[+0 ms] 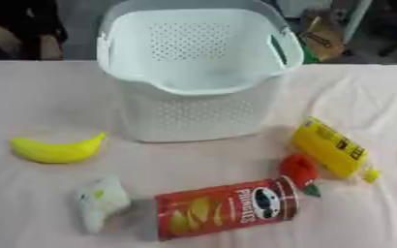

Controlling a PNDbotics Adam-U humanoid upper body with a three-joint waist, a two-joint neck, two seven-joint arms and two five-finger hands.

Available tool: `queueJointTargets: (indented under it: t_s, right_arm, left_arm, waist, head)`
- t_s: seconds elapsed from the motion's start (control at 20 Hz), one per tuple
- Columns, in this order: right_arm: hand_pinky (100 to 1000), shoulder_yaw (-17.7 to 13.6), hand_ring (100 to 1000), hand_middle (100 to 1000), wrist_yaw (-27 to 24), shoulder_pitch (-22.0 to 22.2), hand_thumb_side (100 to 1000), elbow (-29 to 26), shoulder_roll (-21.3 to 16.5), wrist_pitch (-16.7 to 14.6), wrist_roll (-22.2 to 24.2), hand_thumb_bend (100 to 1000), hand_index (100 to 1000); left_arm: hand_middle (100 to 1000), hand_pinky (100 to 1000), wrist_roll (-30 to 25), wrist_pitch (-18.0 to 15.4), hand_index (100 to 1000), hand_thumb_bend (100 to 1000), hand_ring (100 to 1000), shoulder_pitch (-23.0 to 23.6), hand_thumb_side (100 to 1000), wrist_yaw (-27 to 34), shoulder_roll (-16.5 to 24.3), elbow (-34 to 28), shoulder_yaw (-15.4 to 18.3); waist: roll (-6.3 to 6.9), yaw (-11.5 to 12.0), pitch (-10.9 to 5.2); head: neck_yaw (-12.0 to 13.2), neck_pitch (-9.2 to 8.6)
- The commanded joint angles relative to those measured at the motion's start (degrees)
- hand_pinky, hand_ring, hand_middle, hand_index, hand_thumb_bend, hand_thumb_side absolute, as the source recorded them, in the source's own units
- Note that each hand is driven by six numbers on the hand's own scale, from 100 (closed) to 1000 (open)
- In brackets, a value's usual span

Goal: Pick up objects on the table and place them in the box.

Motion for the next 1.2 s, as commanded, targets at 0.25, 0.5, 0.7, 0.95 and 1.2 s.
queueJointTargets:
  t_s: [0.25, 0.5, 0.7, 0.95, 1.2]
  right_arm:
    - [874, 4.2, 899, 891, 0.7, -8.6, 918, 2.2, 0.6, -1.2, 0.8, 100, 928]
    - [874, 6.8, 900, 892, 0.6, -14.2, 923, 3.6, 2.8, -2.9, 2.5, 100, 928]
    - [877, 7.6, 903, 895, 0.2, -17.1, 927, 4.7, 5.1, -3.6, 3.7, 100, 930]
    - [884, 8.4, 913, 906, 0.4, -19.2, 985, 6.8, 7.1, -4.1, 5.4, 100, 949]
    - [921, 9.4, 959, 926, 0.5, -20.2, 1000, 9.5, 8.4, -6.1, 9.7, 100, 1000]
  left_arm:
    - [683, 702, -0.9, -0.3, 742, 100, 671, -1.2, 1000, 0.8, 0.3, -0.7, -0.4]
    - [685, 702, -1.4, -0.5, 742, 100, 672, -1.4, 1000, 1.1, 0.1, -0.7, -0.8]
    - [686, 702, -1.4, -0.5, 743, 100, 673, -1.5, 1000, 1.2, 0.0, -0.7, -0.8]
    - [687, 702, -1.4, -0.6, 744, 100, 673, -1.5, 1000, 1.4, -0.1, -0.7, -0.8]
    - [688, 702, -1.4, -0.6, 744, 100, 674, -1.5, 1000, 1.4, -0.2, -0.7, -0.8]
  waist:
    - [0.10, 1.0, -1.60]
    - [-0.02, 1.6, -1.70]
    - [-0.08, 1.7, -1.72]
    - [-0.16, 1.9, -1.74]
    - [-0.04, 2.1, -1.74]
  head:
    - [-2.1, -0.82]
    - [-4.0, -0.86]
    - [-8.0, -1.54]
    - [-9.5, -2.49]
    - [-8.0, -2.78]
